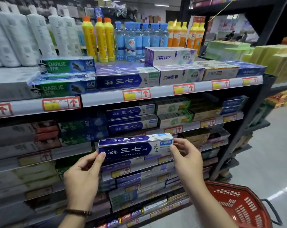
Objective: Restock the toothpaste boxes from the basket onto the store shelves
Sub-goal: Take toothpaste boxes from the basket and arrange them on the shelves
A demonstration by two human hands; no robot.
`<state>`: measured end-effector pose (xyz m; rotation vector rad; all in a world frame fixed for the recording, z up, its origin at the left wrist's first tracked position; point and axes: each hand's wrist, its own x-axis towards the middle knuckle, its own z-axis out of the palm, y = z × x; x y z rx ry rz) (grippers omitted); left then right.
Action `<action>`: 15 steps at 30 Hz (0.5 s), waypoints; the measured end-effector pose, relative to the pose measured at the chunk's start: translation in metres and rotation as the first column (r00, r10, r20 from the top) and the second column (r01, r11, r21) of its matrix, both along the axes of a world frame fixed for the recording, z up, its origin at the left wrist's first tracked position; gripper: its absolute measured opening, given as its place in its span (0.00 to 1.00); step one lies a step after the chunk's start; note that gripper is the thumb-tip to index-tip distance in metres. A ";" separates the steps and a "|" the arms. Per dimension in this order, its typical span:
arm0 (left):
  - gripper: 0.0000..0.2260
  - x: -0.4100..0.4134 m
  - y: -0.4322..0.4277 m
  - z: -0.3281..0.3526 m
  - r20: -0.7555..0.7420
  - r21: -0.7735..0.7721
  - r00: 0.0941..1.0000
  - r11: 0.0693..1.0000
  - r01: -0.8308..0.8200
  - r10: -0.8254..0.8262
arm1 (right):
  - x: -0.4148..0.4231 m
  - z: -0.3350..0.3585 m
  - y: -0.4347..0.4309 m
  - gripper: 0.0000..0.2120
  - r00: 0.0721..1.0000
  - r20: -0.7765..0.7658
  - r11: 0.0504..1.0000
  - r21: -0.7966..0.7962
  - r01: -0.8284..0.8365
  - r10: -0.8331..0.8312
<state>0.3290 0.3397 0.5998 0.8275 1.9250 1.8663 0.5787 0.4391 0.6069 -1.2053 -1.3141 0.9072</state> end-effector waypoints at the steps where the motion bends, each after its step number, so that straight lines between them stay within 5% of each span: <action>1: 0.05 0.004 0.004 0.001 -0.007 0.010 1.000 1.000 -0.019 0.019 | 0.001 0.000 0.009 0.08 1.000 -0.003 1.000 0.000 -0.009 0.009; 15: 0.06 0.042 0.078 -0.004 -0.136 0.117 0.961 0.967 -0.228 0.243 | 0.016 0.016 0.109 0.13 0.976 0.034 0.977 -0.008 -0.214 0.214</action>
